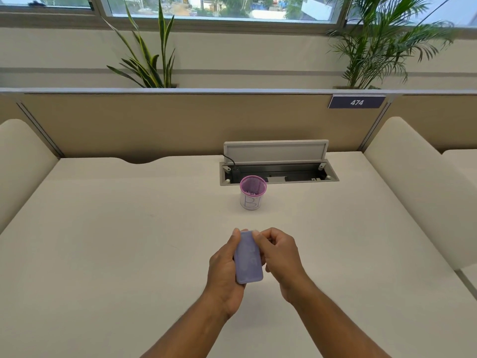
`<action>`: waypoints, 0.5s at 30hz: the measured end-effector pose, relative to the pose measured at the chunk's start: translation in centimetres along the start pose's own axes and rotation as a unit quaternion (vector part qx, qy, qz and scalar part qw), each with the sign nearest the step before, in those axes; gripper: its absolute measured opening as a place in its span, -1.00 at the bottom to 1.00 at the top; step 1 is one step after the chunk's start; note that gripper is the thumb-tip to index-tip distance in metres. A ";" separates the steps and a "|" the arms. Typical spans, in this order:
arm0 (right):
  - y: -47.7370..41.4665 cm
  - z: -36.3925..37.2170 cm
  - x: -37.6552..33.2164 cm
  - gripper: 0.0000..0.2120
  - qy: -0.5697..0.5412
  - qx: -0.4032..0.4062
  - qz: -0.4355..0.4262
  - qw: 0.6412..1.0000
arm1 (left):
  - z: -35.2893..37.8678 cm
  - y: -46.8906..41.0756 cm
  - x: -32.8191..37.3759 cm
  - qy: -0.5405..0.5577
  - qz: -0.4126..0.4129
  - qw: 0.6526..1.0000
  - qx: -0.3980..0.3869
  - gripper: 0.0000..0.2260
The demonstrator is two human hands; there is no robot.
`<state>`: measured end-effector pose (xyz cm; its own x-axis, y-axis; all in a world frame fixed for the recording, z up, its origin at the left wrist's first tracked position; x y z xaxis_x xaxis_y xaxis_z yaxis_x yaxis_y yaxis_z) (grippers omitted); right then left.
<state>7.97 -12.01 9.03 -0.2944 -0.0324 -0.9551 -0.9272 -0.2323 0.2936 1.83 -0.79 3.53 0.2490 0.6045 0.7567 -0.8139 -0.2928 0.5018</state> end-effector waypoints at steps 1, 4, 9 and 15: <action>-0.1 0.0 0.1 -0.74 0.002 -0.005 0.001 1.000 | -0.1 0.0 0.0 0.002 -0.003 1.000 -0.004 -0.64; -0.2 0.0 0.3 -0.73 0.008 -0.018 0.015 1.000 | -0.4 -0.1 -0.3 0.005 -0.012 1.000 -0.010 -0.64; 0.2 0.0 0.6 -0.76 0.003 -0.016 0.014 1.000 | -0.3 -0.1 -0.1 0.016 -0.016 1.000 -0.019 -0.65; 0.8 -0.2 1.3 -0.83 0.032 -0.015 0.006 0.999 | -0.5 -0.2 0.5 0.029 -0.019 0.999 0.004 -0.60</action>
<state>6.84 -12.43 7.98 -0.2881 -0.0978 -0.9526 -0.9165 -0.2603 0.3039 1.81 -0.03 3.64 0.2487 0.6579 0.7109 -0.8003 -0.2738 0.5334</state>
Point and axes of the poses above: each hand's wrist, its own y-axis away from the middle knuckle, its own z-axis out of the palm, x = y × z, the point moved 6 cm from there along -y, towards the middle knuckle, and after that the axes turned 11 degrees about -y, right-handed, at the moved point
